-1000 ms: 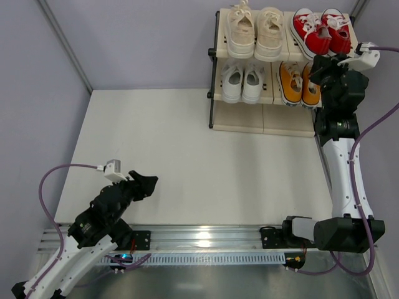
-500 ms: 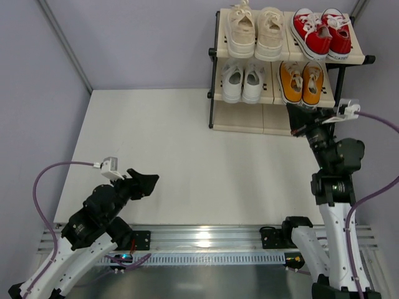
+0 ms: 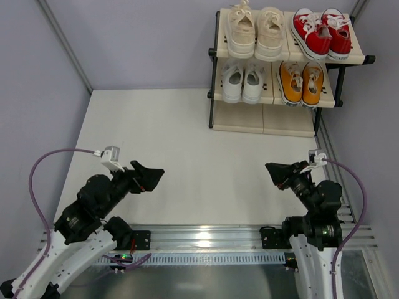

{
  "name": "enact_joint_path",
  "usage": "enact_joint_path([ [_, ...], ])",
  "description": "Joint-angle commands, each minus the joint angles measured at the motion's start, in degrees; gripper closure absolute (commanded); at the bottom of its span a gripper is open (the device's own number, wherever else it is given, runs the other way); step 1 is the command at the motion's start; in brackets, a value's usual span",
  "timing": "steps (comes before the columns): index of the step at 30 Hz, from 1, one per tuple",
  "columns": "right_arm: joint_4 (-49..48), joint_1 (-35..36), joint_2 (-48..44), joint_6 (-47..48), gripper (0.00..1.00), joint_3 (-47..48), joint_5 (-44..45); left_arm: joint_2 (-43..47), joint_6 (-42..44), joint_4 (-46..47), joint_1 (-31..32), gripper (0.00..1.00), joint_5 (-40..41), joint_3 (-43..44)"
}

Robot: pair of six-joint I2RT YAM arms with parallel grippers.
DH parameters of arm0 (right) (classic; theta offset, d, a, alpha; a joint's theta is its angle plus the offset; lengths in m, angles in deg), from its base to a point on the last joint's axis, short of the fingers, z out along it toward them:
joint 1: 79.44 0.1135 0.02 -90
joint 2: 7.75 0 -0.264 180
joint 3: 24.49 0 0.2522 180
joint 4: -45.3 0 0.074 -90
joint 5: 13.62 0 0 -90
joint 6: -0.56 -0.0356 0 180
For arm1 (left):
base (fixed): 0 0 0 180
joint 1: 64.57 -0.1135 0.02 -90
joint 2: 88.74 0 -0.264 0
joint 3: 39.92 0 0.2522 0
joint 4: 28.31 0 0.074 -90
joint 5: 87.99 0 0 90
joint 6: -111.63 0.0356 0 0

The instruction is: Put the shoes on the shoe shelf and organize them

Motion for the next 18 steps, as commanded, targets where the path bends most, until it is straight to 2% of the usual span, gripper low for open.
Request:
enact_joint_path([
  [1, 7.1, 0.2, -1.4, 0.5, 0.72, -1.5, -4.5, -3.1, 2.8, 0.9, -0.1, 0.00, -1.8, 4.0],
  [3, 7.8, 0.2, -1.7, -0.1, 0.67, -2.4, -6.1, -5.3, 3.1, 0.4, -0.1, 0.00, -2.2, 5.9],
  [4, 7.8, 0.2, -1.6, -0.7, 0.54, -2.6, -6.5, -5.9, 3.2, 0.2, -0.1, 0.00, -2.4, 6.5],
  [6, 7.6, 0.2, -1.1, -1.7, 0.36, -3.0, -7.0, -7.5, 3.7, 0.3, -0.1, 0.00, -2.5, 7.9],
  [7, 7.2, 0.2, -0.9, -2.6, 0.19, -3.5, -7.3, -7.8, 4.0, 0.6, -0.1, 0.00, -2.7, 8.2],
  [9, 6.1, 0.2, -0.3, -3.4, 0.00, -4.4, -8.0, -9.1, 4.7, 1.4, -0.1, 0.00, -2.8, 9.3],
  [18, 4.6, 0.2, 1.6, -4.0, 0.00, -10.1, -11.6, -15.9, 9.5, 4.9, -0.1, 0.00, -4.8, 17.9],
])
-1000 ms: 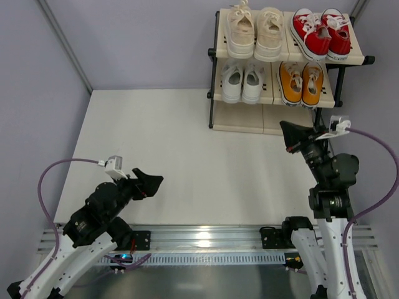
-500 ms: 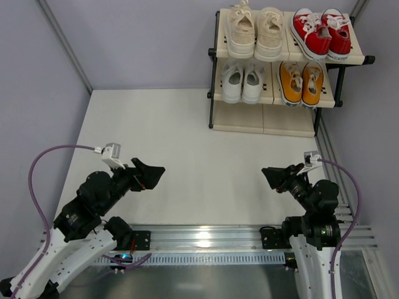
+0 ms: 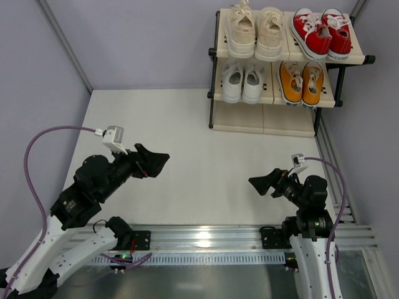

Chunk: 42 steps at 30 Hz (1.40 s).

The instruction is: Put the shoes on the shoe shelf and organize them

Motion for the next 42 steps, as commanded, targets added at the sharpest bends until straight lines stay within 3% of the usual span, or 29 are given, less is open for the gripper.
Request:
enact_joint_path([
  [1, -2.0, 0.2, 0.7, -1.5, 0.00, -1.5, -2.9, -3.1, 3.3, 3.3, -0.1, 0.00, -2.5, 3.5],
  [13, -4.5, 0.2, 1.8, -2.8, 0.00, -2.5, -3.7, -11.8, 8.7, -1.0, -0.1, 0.00, -0.6, 16.2],
  [31, 2.6, 0.2, -4.7, -2.0, 0.00, -2.3, -3.3, -11.9, 5.5, 3.8, -0.1, 0.00, -2.0, 11.1],
  [42, 4.2, 0.2, -4.6, -3.1, 0.00, -0.6, -2.0, -8.3, 4.8, 1.8, 0.0, 0.00, 10.6, 10.5],
])
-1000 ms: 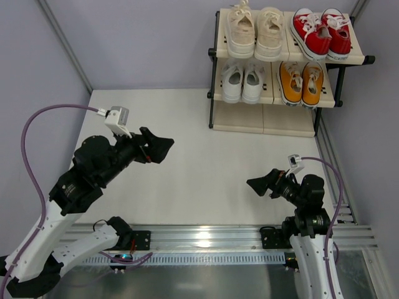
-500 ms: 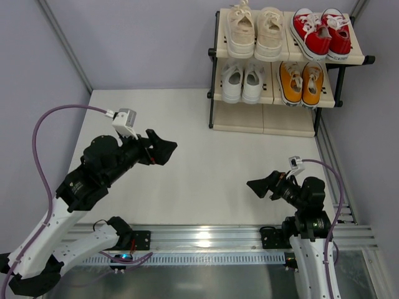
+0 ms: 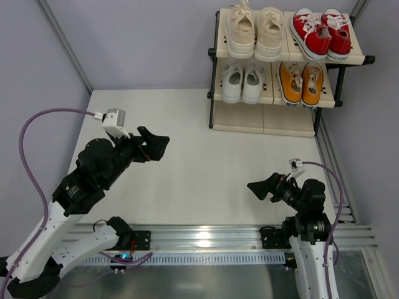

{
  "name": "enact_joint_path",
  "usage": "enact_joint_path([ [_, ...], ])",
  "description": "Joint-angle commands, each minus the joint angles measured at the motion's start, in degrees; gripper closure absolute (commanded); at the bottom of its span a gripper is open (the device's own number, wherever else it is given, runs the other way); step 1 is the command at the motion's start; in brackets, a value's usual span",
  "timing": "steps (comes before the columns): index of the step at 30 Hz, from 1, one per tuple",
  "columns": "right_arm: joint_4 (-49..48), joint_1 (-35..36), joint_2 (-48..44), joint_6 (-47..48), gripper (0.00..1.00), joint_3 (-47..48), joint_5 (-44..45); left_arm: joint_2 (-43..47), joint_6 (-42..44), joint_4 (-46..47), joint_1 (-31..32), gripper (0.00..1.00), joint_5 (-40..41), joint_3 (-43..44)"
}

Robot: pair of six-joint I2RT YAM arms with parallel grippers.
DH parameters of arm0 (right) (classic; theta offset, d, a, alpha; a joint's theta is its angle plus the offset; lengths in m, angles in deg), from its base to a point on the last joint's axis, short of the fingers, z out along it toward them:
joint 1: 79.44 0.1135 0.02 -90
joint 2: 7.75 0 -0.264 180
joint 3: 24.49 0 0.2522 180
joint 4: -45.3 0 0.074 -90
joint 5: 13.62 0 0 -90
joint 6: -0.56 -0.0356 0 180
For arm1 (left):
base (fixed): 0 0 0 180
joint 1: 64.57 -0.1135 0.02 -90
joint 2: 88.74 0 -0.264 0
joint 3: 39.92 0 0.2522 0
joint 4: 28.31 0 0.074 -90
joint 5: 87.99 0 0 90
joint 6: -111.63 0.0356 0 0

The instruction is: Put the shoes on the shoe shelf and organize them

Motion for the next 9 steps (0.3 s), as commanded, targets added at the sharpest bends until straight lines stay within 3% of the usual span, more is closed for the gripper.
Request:
enact_joint_path([
  [1, 2.0, 0.2, -1.1, -1.3, 0.00, 2.6, 0.8, 2.5, -0.3, 0.9, -0.1, 0.00, 5.9, -0.5],
  [9, 4.5, 0.2, -4.0, -0.9, 0.00, 2.1, 2.1, 0.9, -0.4, -1.7, -0.1, 0.00, 9.5, 0.9],
])
